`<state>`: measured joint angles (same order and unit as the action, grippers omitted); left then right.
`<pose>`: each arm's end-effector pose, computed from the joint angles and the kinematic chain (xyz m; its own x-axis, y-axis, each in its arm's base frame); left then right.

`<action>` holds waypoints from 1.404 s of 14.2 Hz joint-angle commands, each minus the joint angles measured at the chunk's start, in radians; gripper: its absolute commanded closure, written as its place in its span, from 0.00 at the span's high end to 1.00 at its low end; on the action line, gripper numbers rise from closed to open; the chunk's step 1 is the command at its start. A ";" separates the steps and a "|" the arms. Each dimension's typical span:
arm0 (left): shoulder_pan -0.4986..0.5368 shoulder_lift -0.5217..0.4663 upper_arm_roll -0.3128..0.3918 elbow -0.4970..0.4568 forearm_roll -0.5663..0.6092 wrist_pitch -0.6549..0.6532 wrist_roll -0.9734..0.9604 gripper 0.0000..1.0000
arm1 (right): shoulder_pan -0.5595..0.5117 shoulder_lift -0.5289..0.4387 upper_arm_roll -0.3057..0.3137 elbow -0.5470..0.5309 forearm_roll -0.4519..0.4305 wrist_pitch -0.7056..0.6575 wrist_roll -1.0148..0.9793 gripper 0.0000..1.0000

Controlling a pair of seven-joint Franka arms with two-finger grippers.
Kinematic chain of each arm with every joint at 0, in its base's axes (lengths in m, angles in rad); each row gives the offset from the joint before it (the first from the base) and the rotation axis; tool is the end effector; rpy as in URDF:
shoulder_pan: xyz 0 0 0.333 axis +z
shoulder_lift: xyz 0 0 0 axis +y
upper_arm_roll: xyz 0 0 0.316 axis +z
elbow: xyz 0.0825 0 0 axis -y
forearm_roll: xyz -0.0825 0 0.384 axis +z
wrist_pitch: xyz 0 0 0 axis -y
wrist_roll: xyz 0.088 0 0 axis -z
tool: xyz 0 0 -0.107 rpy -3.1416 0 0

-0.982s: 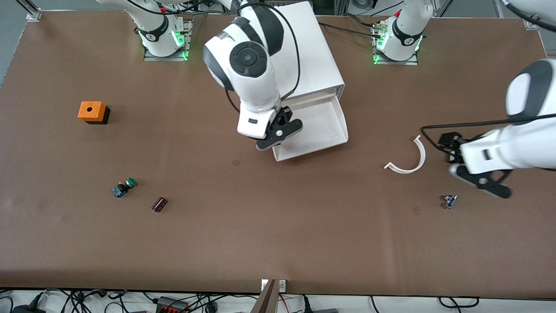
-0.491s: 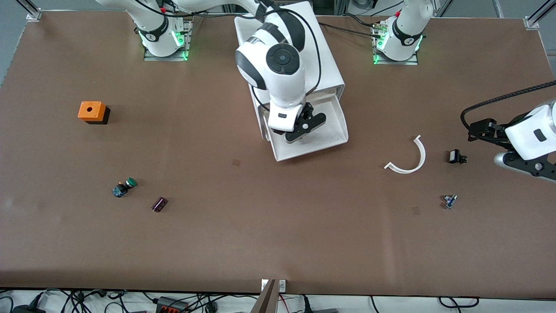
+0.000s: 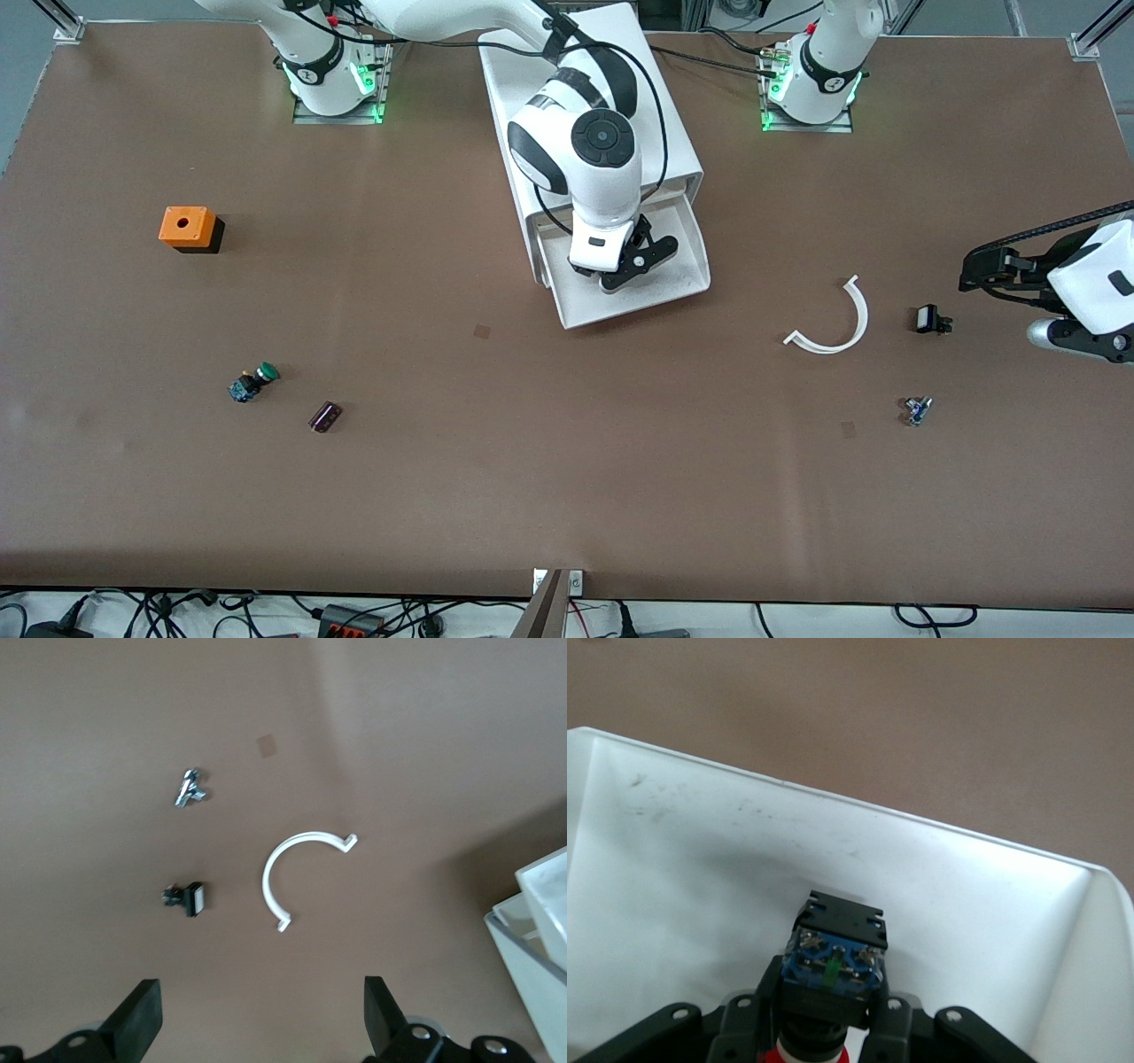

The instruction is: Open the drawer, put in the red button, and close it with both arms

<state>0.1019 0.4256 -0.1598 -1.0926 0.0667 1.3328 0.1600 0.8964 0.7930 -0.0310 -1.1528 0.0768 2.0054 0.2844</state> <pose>0.6508 -0.0046 0.5703 0.9640 -0.1979 -0.1776 -0.1961 -0.9802 0.0278 0.4870 0.5898 0.3308 0.8469 0.5301 0.0431 0.5318 -0.8444 -0.0640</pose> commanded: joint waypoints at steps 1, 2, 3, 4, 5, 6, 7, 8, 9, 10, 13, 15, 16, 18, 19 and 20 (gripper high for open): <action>0.012 -0.077 -0.004 -0.117 -0.030 0.063 -0.017 1.00 | 0.018 0.029 -0.009 0.035 0.009 0.007 0.042 0.00; 0.012 -0.100 -0.003 -0.151 -0.030 0.074 -0.026 1.00 | 0.021 0.029 -0.009 0.034 0.009 0.004 0.047 0.04; 0.012 -0.123 -0.004 -0.179 -0.030 0.080 -0.054 1.00 | 0.021 0.029 -0.009 0.034 0.009 0.000 0.047 0.31; 0.012 -0.137 -0.006 -0.197 -0.030 0.081 -0.074 1.00 | 0.021 0.029 -0.009 0.034 0.009 -0.002 0.048 0.99; 0.010 -0.143 -0.009 -0.202 -0.030 0.082 -0.077 1.00 | 0.021 0.025 -0.009 0.036 0.009 -0.004 0.052 1.00; 0.010 -0.143 -0.009 -0.201 -0.031 0.083 -0.082 1.00 | 0.019 0.020 -0.013 0.038 0.009 -0.008 0.053 1.00; 0.009 -0.142 -0.009 -0.199 -0.031 0.083 -0.092 1.00 | 0.018 0.014 -0.021 0.036 0.009 -0.014 0.055 1.00; 0.007 -0.142 -0.010 -0.199 -0.031 0.083 -0.111 1.00 | 0.006 -0.009 -0.024 0.042 0.009 -0.030 0.068 1.00; 0.002 -0.142 -0.013 -0.199 -0.031 0.080 -0.123 1.00 | -0.005 -0.027 -0.029 0.063 0.009 -0.046 0.106 1.00; -0.002 -0.143 -0.013 -0.199 -0.031 0.080 -0.132 1.00 | -0.037 -0.043 -0.032 0.092 0.009 -0.078 0.139 1.00; -0.002 -0.143 -0.013 -0.199 -0.031 0.072 -0.143 1.00 | -0.154 -0.106 -0.035 0.130 0.006 -0.158 0.142 1.00; -0.007 -0.142 -0.021 -0.193 -0.034 0.075 -0.175 1.00 | -0.259 -0.144 -0.027 0.120 0.001 -0.181 0.130 1.00; -0.005 -0.142 -0.044 -0.200 -0.056 0.077 -0.207 1.00 | -0.315 -0.161 -0.027 0.101 -0.002 -0.235 0.096 1.00; -0.008 -0.134 -0.056 -0.202 -0.085 0.097 -0.275 1.00 | -0.413 -0.173 -0.027 0.078 -0.002 -0.347 -0.035 1.00; -0.025 -0.120 -0.058 -0.207 -0.097 0.129 -0.319 1.00 | -0.459 -0.184 -0.029 0.056 -0.002 -0.364 -0.075 1.00; -0.051 -0.104 -0.058 -0.231 -0.102 0.172 -0.353 1.00 | -0.515 -0.208 -0.027 0.016 -0.002 -0.366 -0.096 1.00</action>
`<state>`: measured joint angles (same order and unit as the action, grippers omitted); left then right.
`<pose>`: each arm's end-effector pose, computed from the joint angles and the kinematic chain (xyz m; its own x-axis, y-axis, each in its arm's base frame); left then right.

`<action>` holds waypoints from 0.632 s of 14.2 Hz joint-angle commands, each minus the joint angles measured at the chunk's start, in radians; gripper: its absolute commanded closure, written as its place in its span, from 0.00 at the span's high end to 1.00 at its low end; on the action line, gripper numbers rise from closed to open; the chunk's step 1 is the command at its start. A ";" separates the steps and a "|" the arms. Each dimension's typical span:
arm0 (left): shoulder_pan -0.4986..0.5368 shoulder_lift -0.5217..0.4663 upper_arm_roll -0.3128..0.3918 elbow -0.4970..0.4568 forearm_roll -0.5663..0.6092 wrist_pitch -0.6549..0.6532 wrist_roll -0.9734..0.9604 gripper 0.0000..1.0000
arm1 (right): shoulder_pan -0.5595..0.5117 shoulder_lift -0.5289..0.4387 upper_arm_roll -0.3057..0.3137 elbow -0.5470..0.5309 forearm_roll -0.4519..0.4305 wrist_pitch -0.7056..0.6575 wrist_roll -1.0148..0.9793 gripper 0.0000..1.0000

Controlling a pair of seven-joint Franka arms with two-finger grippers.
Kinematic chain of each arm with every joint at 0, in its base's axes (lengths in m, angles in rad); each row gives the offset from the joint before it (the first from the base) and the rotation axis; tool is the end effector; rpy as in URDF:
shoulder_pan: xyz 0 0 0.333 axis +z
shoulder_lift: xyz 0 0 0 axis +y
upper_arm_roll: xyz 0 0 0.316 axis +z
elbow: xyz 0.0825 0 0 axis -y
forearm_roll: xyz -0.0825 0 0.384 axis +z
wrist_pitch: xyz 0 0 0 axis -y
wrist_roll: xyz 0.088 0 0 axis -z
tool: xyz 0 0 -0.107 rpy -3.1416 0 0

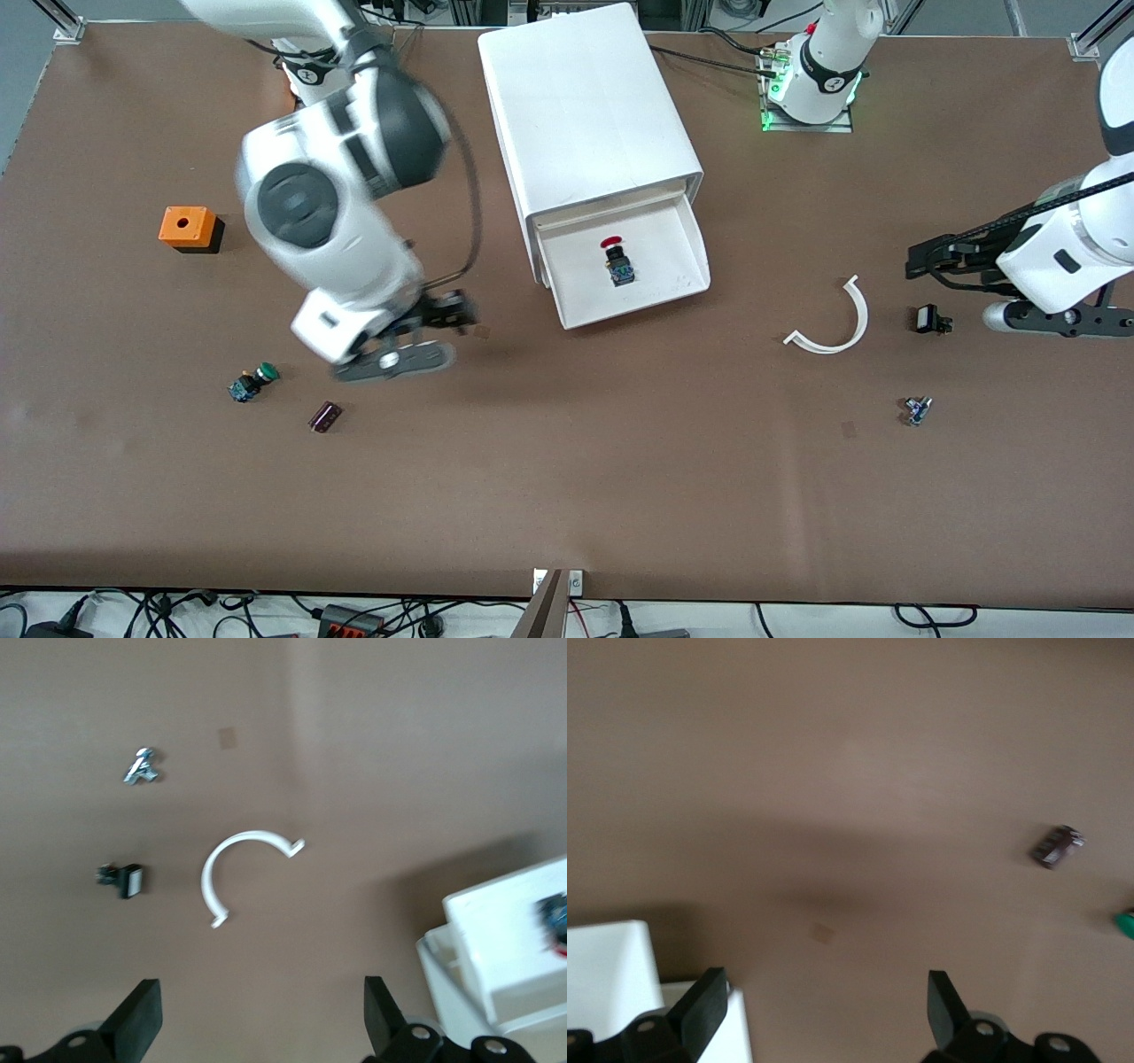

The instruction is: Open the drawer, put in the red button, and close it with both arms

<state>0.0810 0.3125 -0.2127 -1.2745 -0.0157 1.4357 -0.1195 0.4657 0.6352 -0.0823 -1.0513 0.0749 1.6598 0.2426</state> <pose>0.6272 -0.0631 0.5694 0.9883 -0.0126 -0.1523 -0.0030 -0.9980 0.0629 0.6669 0.2967 0.4677 0.9885 0.1483 -0.0304 0.1477 -0.9888 -0.0189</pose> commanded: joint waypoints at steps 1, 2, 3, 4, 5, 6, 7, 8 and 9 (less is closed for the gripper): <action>-0.049 0.022 -0.005 -0.074 -0.020 0.136 -0.107 1.00 | -0.117 -0.077 0.024 -0.122 -0.001 -0.020 -0.075 1.00; -0.075 0.033 -0.008 -0.110 -0.018 0.208 -0.153 1.00 | -0.151 -0.109 0.024 -0.166 -0.001 -0.015 -0.091 1.00; -0.104 0.043 -0.008 -0.146 -0.017 0.266 -0.196 1.00 | -0.180 -0.129 0.024 -0.188 -0.001 -0.015 -0.092 1.00; -0.119 0.057 -0.008 -0.173 -0.017 0.320 -0.230 1.00 | -0.205 -0.141 0.024 -0.190 -0.003 -0.026 -0.103 1.00; -0.145 0.074 -0.008 -0.195 -0.015 0.366 -0.280 1.00 | -0.226 -0.153 0.023 -0.185 -0.004 -0.031 -0.126 1.00; -0.171 0.094 -0.008 -0.200 -0.015 0.371 -0.336 1.00 | -0.239 -0.163 0.019 -0.182 -0.006 -0.034 -0.146 1.00; -0.197 0.118 -0.008 -0.209 -0.013 0.376 -0.397 1.00 | -0.257 -0.181 0.007 -0.181 -0.007 -0.043 -0.152 1.00; -0.233 0.140 -0.008 -0.210 -0.007 0.379 -0.428 1.00 | -0.272 -0.190 0.006 -0.181 -0.009 -0.052 -0.151 1.00; -0.257 0.172 -0.007 -0.210 -0.006 0.400 -0.443 1.00 | -0.275 -0.202 -0.008 -0.179 -0.009 -0.076 -0.151 1.00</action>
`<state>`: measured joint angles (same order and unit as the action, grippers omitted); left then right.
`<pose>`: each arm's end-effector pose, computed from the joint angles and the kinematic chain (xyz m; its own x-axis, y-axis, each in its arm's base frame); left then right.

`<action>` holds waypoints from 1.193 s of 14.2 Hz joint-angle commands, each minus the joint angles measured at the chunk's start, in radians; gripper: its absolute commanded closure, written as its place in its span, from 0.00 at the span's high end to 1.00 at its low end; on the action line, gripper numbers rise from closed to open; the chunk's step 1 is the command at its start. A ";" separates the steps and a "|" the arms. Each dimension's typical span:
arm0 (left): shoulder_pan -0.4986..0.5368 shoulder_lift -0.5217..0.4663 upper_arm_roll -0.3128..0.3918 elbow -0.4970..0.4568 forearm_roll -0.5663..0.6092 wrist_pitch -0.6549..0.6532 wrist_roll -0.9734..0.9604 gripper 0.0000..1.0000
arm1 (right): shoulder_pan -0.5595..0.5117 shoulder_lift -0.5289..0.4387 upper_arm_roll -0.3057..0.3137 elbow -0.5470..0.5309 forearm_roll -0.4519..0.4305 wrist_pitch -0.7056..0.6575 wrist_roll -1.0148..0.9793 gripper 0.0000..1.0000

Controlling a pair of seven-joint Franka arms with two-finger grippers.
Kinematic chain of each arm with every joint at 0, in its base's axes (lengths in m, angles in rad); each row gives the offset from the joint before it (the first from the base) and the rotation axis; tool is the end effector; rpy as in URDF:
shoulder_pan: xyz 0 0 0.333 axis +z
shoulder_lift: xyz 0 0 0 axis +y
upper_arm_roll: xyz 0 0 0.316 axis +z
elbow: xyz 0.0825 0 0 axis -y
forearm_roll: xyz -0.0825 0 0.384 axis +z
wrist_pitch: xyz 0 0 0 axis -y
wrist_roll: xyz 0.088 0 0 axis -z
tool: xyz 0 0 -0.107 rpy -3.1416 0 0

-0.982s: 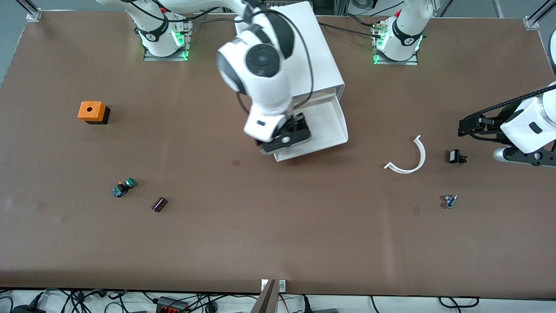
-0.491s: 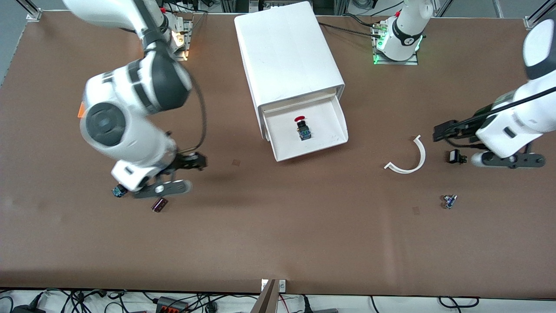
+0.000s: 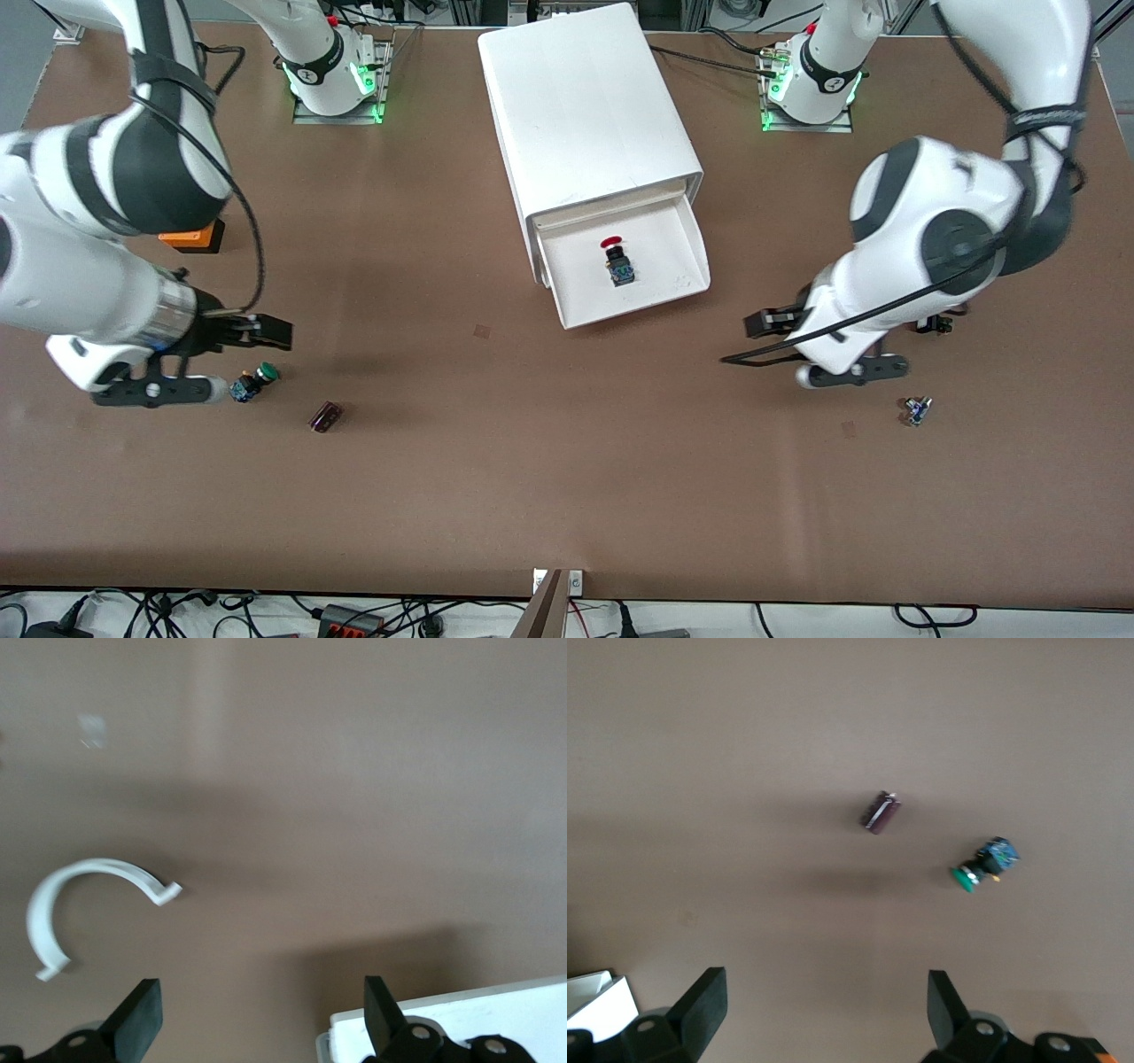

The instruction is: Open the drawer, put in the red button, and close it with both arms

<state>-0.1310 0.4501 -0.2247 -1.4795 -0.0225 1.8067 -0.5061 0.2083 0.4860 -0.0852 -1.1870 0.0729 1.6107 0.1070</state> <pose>0.6385 -0.2152 0.4135 0.9737 0.1664 -0.1558 0.1758 -0.9832 0.0485 0.6839 0.1060 0.5054 0.9978 0.0204 -0.0639 0.0188 -0.9995 -0.0261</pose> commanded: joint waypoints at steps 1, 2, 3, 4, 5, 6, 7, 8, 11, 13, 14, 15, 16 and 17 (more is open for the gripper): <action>-0.065 0.059 0.005 -0.007 -0.001 0.067 -0.066 1.00 | -0.020 -0.063 -0.021 -0.043 -0.005 -0.041 -0.013 1.00; -0.070 0.088 0.004 -0.008 -0.001 0.115 -0.084 1.00 | -0.023 -0.078 -0.039 -0.043 -0.002 -0.044 -0.016 1.00; -0.078 0.105 0.004 -0.011 -0.001 0.153 -0.092 1.00 | -0.024 -0.086 -0.059 -0.043 0.001 -0.044 -0.020 1.00; -0.097 0.116 0.004 -0.015 -0.001 0.183 -0.103 1.00 | -0.039 -0.113 -0.068 -0.045 0.004 -0.040 -0.044 1.00; -0.120 0.119 0.004 -0.030 -0.001 0.203 -0.123 1.00 | -0.047 -0.128 -0.068 -0.046 -0.002 -0.037 -0.061 1.00; -0.140 0.119 0.004 -0.050 0.004 0.215 -0.123 1.00 | -0.068 -0.144 -0.067 -0.048 -0.001 -0.034 -0.064 1.00; -0.177 0.121 0.005 -0.077 0.003 0.224 -0.124 1.00 | -0.101 -0.162 -0.053 -0.054 0.001 -0.035 -0.067 1.00; -0.189 0.119 0.005 -0.105 0.003 0.239 -0.127 1.00 | -0.145 -0.178 -0.016 -0.054 0.001 -0.043 -0.082 1.00; -0.190 0.108 0.004 -0.171 0.001 0.310 -0.140 1.00 | -0.199 -0.217 0.016 -0.104 -0.010 -0.044 -0.142 1.00; -0.202 0.105 0.001 -0.202 -0.002 0.345 -0.184 1.00 | -0.193 -0.263 0.018 -0.161 -0.069 -0.041 -0.144 1.00; -0.220 0.101 -0.004 -0.208 -0.002 0.355 -0.249 1.00 | -0.187 -0.285 0.021 -0.196 -0.093 -0.032 -0.142 1.00; -0.235 0.098 -0.019 -0.222 -0.004 0.349 -0.309 1.00 | -0.179 -0.309 0.022 -0.235 -0.096 -0.020 -0.142 1.00; -0.236 0.091 -0.036 -0.254 -0.004 0.350 -0.372 1.00 | -0.179 -0.332 0.022 -0.278 -0.096 0.003 -0.142 1.00; -0.234 0.090 -0.053 -0.269 -0.004 0.353 -0.400 1.00 | -0.179 -0.369 0.022 -0.336 -0.096 0.033 -0.142 1.00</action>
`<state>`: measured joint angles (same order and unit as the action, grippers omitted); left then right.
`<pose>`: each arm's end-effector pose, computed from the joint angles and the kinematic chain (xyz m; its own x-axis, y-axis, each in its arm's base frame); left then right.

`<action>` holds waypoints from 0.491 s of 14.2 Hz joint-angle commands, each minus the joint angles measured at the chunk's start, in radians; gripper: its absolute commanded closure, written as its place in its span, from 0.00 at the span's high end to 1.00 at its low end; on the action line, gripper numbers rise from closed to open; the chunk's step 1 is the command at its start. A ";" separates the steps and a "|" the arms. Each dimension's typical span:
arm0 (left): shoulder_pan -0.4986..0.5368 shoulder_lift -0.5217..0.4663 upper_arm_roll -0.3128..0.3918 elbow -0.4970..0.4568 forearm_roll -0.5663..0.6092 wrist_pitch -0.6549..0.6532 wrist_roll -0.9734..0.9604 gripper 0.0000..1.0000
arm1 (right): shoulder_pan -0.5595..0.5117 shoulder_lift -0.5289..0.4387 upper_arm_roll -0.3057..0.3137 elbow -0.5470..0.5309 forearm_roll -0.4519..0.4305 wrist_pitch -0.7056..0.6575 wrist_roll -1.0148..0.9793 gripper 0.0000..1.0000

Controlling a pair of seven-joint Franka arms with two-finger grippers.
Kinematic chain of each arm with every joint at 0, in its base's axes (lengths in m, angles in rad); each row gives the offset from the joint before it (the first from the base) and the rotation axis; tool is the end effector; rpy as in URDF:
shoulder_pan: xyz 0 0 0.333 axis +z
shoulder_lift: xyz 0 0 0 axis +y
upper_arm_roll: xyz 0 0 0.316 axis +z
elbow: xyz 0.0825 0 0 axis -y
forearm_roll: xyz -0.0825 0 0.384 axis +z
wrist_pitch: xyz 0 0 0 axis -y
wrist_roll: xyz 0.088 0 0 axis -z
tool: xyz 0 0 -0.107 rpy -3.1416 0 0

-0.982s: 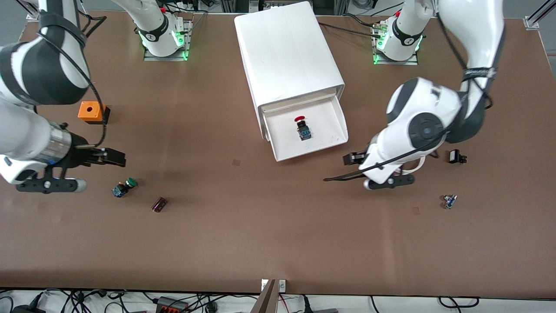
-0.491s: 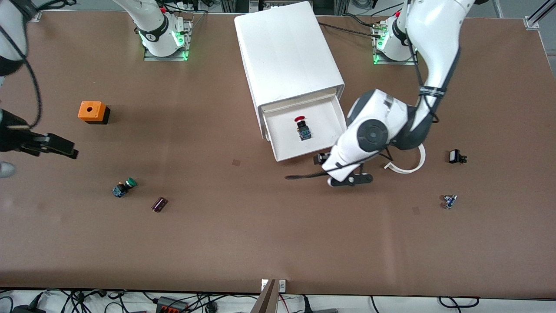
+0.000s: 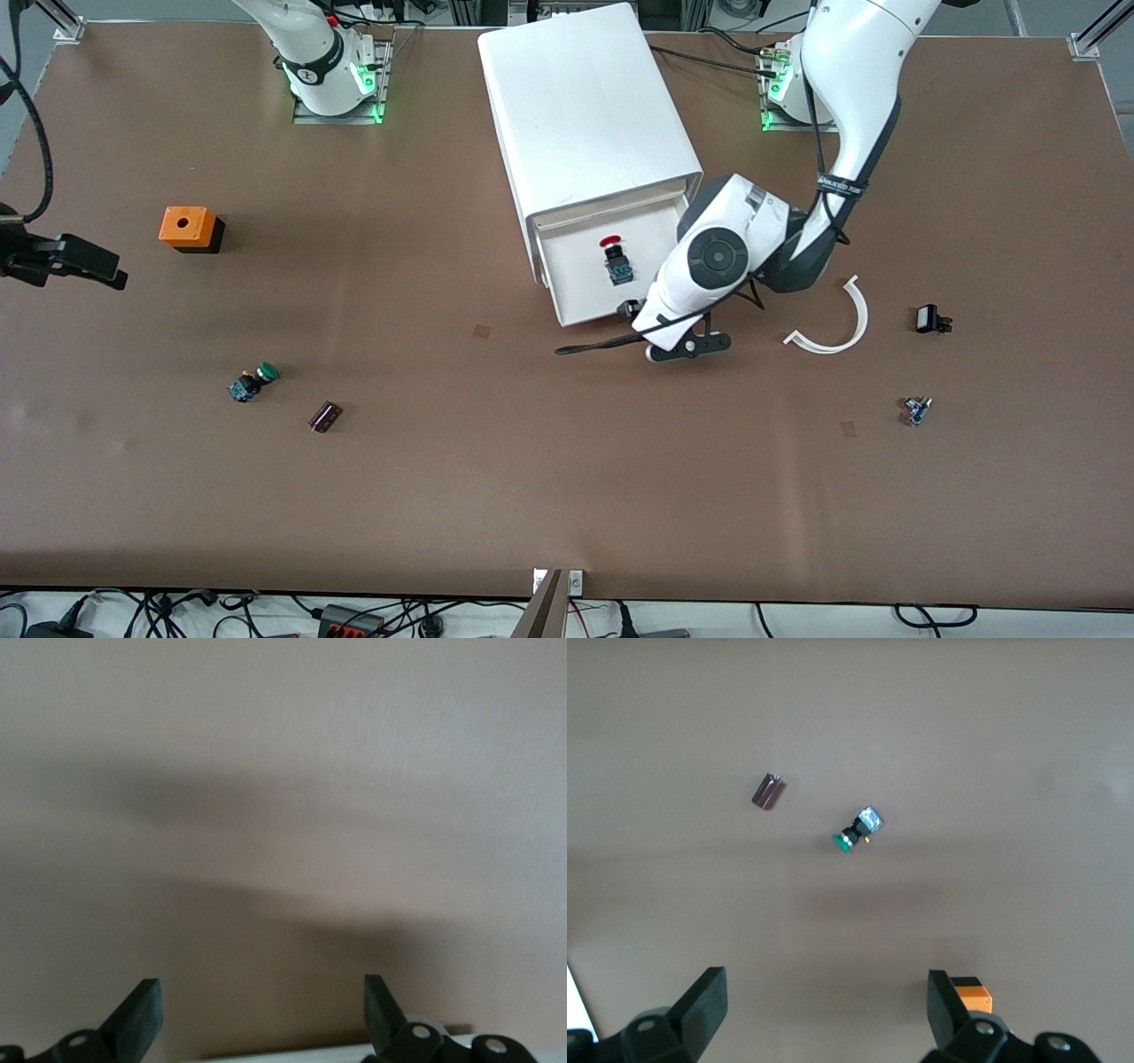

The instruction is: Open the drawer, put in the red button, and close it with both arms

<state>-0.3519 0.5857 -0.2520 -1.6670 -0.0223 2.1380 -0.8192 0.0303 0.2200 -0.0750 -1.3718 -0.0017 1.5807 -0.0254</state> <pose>0.5609 -0.3662 0.2670 0.9505 0.2518 -0.1821 0.2617 -0.9646 0.0324 0.6214 -0.0226 0.5902 0.9998 -0.0177 -0.0110 -0.0175 -0.9997 0.0178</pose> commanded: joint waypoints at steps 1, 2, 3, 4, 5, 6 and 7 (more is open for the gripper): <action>-0.013 -0.046 -0.047 -0.082 -0.008 0.019 -0.098 1.00 | -0.001 -0.134 0.012 -0.202 -0.021 0.082 -0.008 1.00; -0.010 -0.053 -0.059 -0.083 -0.008 0.010 -0.124 1.00 | -0.001 -0.160 0.012 -0.240 -0.020 0.093 -0.004 1.00; -0.012 -0.063 -0.073 -0.088 -0.008 -0.006 -0.141 1.00 | 0.000 -0.180 0.012 -0.271 -0.020 0.102 -0.004 1.00; -0.012 -0.064 -0.093 -0.089 -0.008 -0.016 -0.144 1.00 | 0.000 -0.192 0.012 -0.294 -0.020 0.113 -0.004 1.00; -0.012 -0.066 -0.111 -0.091 -0.008 -0.030 -0.159 1.00 | -0.001 -0.206 0.012 -0.318 -0.021 0.123 -0.010 1.00; -0.013 -0.066 -0.125 -0.091 -0.008 -0.047 -0.178 1.00 | -0.001 -0.214 0.012 -0.337 -0.021 0.139 -0.011 1.00; -0.015 -0.067 -0.134 -0.091 -0.008 -0.052 -0.192 1.00 | -0.001 -0.225 0.011 -0.355 -0.021 0.151 -0.011 1.00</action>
<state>-0.3690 0.5608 -0.3633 -1.7193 -0.0223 2.1085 -0.9771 0.0306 0.0518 -0.0704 -1.6444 -0.0043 1.6860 -0.0254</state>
